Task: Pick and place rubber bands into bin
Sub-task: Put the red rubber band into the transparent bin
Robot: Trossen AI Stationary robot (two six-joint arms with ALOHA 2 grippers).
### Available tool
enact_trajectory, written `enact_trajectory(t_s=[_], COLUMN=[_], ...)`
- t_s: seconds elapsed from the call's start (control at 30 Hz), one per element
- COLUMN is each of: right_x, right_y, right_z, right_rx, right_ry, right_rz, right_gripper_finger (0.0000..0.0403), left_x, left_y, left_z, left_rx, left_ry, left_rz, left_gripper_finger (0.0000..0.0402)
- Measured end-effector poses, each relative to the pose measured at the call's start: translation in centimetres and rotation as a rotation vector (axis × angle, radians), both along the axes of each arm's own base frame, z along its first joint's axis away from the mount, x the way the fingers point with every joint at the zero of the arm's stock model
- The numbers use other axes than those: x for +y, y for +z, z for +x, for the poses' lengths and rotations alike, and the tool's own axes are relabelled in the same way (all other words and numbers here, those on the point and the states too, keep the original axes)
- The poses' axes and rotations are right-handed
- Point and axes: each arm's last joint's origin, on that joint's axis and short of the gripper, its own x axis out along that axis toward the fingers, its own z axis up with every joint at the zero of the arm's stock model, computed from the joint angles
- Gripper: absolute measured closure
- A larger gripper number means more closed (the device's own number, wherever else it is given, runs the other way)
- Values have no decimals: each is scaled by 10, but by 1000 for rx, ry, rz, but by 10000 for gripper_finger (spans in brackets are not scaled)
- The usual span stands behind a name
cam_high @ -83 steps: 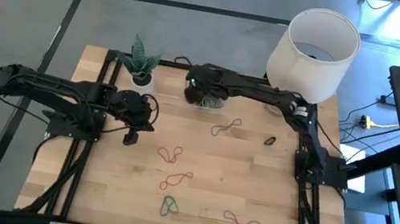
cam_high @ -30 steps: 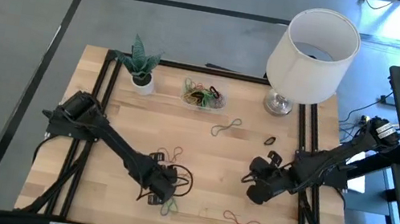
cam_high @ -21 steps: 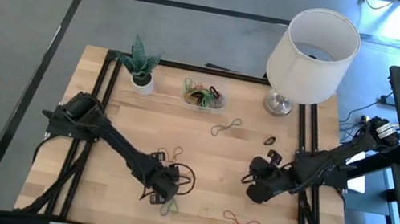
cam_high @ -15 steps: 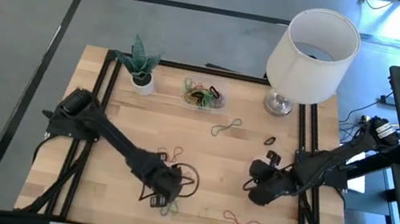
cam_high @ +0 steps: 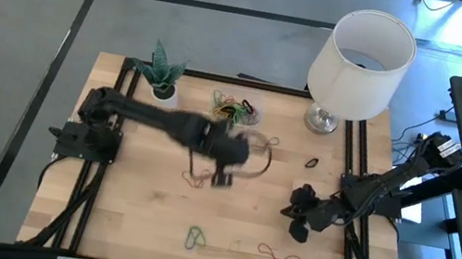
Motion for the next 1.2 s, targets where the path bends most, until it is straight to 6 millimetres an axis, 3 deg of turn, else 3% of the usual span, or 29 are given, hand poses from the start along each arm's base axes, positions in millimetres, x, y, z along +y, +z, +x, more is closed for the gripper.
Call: enact_trajectory(t_s=[0.27,0.37,0.5,0.63,0.87,1.2], right_x=[-7,-11,-15,-21,-32,-41], right_y=[-13,-16,-20,-24,-25,-24], right_z=[-9,-12,-14,-16,-10,-4], right_rx=[35,29,6,15,9,-14], right_ry=[-89,-160,-252,-327,-418,-482], right_rz=[63,73,70,100,120,138], right_gripper_finger=[397,396,396,396,399,396], left_x=[127,164,197,213,221,235], left_y=[15,7,-16,-48,-99,-140], left_z=[-2,-2,4,18,37,57], left_rx=[-42,-41,-36,-16,72,69], left_ry=[97,100,55,32,-23,-53], left_rz=[101,94,35,-42,-106,-32], left_gripper_finger=[399,399,400,400,400,391])
